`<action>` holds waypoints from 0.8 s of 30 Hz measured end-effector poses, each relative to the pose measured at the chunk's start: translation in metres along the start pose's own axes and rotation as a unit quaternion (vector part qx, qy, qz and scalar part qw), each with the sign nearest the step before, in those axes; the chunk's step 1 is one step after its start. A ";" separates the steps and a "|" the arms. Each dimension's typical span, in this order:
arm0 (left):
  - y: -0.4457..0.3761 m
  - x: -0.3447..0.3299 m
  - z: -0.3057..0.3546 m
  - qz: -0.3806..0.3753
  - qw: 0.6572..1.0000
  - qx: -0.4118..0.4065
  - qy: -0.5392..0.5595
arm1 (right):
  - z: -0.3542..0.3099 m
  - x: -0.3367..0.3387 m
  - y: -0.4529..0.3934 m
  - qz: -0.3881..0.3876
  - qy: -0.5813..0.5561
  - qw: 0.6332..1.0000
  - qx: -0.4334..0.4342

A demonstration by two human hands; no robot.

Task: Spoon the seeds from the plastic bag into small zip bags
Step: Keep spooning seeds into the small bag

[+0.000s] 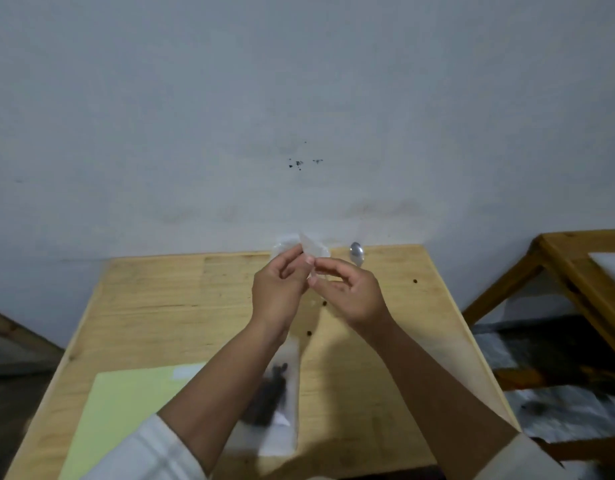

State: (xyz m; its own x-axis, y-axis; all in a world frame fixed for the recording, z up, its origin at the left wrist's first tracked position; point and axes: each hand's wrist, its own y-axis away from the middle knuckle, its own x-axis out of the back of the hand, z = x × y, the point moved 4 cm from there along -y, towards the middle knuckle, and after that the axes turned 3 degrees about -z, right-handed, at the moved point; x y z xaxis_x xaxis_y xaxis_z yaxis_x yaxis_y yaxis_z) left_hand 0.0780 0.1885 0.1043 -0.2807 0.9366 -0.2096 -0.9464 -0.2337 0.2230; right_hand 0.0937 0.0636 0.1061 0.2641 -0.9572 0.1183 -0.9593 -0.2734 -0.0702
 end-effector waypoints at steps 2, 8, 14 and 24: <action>-0.001 0.008 0.000 0.000 1.000 0.008 0.023 | -0.003 -0.008 -0.001 0.022 0.013 1.000 0.000; -0.007 0.017 -0.001 0.018 1.000 0.005 0.015 | -0.006 -0.015 -0.012 0.039 0.030 0.999 0.003; -0.014 0.005 0.002 0.070 0.997 -0.021 -0.027 | -0.010 -0.007 -0.022 0.076 0.105 0.991 0.022; -0.023 -0.031 0.013 0.155 0.975 -0.076 -0.140 | -0.017 0.018 -0.040 0.079 0.167 0.978 0.099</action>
State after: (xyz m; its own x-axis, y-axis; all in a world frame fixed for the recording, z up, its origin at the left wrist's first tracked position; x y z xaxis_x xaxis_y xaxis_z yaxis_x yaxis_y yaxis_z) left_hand 0.1101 0.1680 0.1179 -0.5233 0.8439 0.1186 -0.8413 -0.5337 0.0853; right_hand 0.1347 0.0588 0.1277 0.0357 -0.9136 0.4051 -0.9386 -0.1698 -0.3003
